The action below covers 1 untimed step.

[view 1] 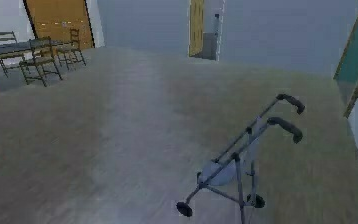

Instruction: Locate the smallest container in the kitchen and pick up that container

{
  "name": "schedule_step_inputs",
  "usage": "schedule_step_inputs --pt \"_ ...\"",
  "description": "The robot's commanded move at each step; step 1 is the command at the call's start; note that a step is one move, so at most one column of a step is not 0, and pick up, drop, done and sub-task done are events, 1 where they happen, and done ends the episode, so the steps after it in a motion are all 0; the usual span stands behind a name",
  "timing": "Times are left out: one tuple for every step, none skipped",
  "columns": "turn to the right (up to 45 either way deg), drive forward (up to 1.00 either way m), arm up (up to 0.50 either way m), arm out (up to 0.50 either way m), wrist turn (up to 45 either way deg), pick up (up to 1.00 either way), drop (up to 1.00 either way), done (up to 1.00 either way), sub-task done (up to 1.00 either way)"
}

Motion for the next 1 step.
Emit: schedule_step_inputs --pt "-27.0 0.0 0.0 0.0 0.0 0.0 0.0 0.0 0.0"
